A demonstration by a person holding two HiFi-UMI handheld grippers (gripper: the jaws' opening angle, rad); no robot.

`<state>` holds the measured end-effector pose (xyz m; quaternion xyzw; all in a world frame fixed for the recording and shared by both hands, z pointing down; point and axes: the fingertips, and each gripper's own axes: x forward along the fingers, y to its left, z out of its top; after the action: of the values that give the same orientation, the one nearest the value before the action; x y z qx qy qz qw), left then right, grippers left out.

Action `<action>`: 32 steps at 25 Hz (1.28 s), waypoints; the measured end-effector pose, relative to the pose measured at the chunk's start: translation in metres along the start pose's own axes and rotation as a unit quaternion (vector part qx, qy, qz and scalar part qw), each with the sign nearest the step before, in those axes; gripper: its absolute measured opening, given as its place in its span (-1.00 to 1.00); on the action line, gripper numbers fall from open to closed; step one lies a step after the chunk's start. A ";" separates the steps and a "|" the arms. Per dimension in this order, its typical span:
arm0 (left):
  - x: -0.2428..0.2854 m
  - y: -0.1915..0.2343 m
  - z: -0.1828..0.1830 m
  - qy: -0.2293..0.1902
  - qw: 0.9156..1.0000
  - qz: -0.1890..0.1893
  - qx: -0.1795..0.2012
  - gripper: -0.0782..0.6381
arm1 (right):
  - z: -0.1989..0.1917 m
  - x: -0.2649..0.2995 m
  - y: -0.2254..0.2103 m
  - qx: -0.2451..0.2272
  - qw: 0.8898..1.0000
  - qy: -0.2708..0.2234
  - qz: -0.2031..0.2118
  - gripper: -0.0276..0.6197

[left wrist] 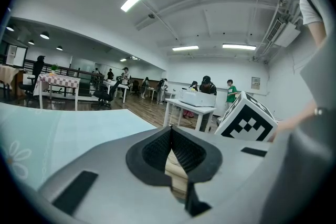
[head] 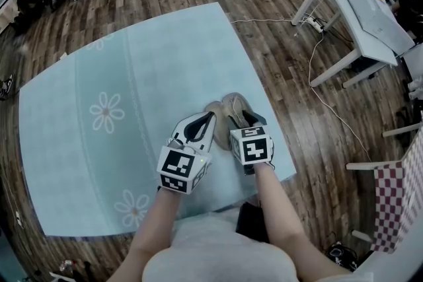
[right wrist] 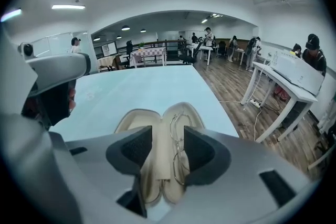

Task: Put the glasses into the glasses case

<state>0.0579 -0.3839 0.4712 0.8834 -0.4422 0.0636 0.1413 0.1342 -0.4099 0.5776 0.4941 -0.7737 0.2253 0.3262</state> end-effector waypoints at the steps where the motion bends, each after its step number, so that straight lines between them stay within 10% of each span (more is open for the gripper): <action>1: -0.002 0.001 0.002 -0.001 1.000 0.001 0.001 -0.76 | 0.001 -0.003 0.000 0.003 1.000 -0.004 -0.002 -0.33; 9: -0.018 -0.005 0.013 -0.013 1.000 0.004 0.011 -0.76 | 0.011 -0.037 -0.005 0.028 0.998 -0.055 -0.025 -0.89; 32: -0.071 -0.038 0.043 -0.056 0.997 -0.033 0.042 -0.76 | 0.038 -0.124 0.053 0.006 0.986 -0.168 0.000 -0.90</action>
<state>0.0453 -0.3214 0.4065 0.9050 -0.4167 0.0281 0.0807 0.1120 -0.3376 0.4600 0.5272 -0.8160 0.1434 0.1885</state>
